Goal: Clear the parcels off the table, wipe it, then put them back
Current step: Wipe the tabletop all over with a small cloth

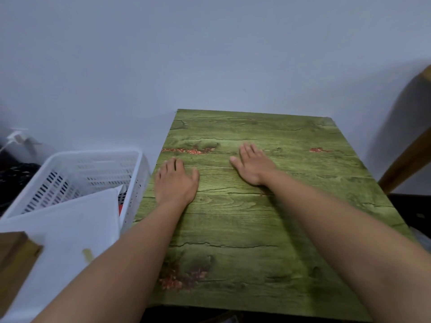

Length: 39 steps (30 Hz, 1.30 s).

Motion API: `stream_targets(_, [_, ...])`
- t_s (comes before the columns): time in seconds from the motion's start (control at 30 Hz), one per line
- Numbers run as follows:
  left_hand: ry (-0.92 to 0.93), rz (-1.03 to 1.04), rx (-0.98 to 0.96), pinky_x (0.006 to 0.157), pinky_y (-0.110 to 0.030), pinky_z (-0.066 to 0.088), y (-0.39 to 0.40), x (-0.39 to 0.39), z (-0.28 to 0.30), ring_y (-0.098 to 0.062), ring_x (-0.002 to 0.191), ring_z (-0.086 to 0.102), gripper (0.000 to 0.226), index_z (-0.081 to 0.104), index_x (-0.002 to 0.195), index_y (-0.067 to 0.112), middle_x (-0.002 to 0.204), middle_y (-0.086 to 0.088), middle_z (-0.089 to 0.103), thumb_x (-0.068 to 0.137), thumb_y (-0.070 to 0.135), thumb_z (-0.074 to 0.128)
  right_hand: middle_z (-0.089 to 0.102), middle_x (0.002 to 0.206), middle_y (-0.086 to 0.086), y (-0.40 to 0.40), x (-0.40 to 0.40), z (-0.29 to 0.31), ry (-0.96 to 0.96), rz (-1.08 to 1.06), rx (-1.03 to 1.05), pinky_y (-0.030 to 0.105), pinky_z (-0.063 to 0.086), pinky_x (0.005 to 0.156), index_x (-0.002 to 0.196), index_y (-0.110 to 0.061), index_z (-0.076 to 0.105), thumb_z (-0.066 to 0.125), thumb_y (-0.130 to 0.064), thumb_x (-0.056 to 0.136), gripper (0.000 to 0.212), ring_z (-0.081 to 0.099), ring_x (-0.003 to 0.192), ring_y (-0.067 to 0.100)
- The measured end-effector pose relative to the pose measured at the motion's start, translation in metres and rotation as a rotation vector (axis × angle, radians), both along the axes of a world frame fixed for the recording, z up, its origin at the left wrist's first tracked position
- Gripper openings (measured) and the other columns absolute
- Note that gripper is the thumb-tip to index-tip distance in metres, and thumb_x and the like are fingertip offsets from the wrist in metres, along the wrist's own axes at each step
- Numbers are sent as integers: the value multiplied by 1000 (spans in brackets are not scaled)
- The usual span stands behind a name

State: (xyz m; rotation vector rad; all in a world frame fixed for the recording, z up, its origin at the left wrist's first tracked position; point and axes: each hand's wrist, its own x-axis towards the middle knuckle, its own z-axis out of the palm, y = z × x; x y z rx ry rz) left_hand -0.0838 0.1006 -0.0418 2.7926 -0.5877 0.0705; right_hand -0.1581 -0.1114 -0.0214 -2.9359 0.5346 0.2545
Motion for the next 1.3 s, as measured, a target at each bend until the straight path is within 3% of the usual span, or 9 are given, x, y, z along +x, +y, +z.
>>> stream_targets(0.07, [-9,9,1,117,-44,21,1,1,1,-25,144,24,70,36,144,13,156,-7,30,93,61,26,-15,160,5,11,3,-2,-4,-12,-10,35,-11,112,154,-14,-9,0,-68,93,82,-16,147,22])
stream_targets(0.2, [-4,17,14,117,-44,20,-2,0,1,-26,145,22,80,35,145,14,157,-7,28,89,71,26,-18,159,0,30,-9,-6,18,315,-31,38,-8,118,153,-17,-12,3,-65,95,77,-18,147,17])
stream_targets(0.37, [-13,14,27,117,-45,21,0,-1,1,-27,144,23,88,33,146,14,156,-8,29,86,78,23,-13,161,4,-7,-3,1,16,69,-16,38,-6,118,154,-15,-9,3,-64,96,77,-15,148,20])
stream_targets(0.53, [4,14,68,117,-45,19,-2,-2,4,-28,145,21,102,27,150,14,158,-9,25,79,87,19,-17,161,-1,13,-15,-8,10,338,-24,36,-8,118,154,-19,-12,4,-65,95,76,-19,146,14])
stream_targets(0.7, [-11,10,149,117,-46,20,-4,-2,6,-29,146,20,110,25,151,10,158,-11,23,76,89,13,-12,161,5,-17,-10,2,1,64,-25,39,-8,115,154,-15,-8,3,-63,96,76,-14,147,21])
stream_targets(0.87, [24,-74,180,119,-48,12,-13,-4,9,-31,148,12,85,22,151,11,159,-16,17,92,71,19,-17,161,2,0,-23,-6,-2,297,-19,34,-7,118,154,-16,-10,4,-63,96,75,-16,147,14])
stream_targets(1.0, [-30,-242,71,120,-42,5,-45,-23,12,-26,149,7,57,23,152,16,161,-10,14,100,37,31,-12,162,4,-22,-15,-1,-15,108,-21,35,-7,116,154,-14,-8,5,-60,98,74,-12,148,18])
stream_targets(1.17, [9,-256,17,121,-41,9,-80,-52,3,-24,149,10,54,24,152,14,161,-7,17,102,33,23,-14,162,2,-21,-24,-7,-3,256,-27,34,-7,120,154,-16,-9,9,-52,102,66,-15,148,13])
stream_targets(1.3, [-14,-217,-10,120,-41,13,-81,-52,-1,-23,148,14,51,29,149,15,159,-6,22,101,31,25,-12,162,2,-40,-24,-3,-23,78,-31,34,-7,117,154,-15,-7,9,-52,102,66,-13,148,16])
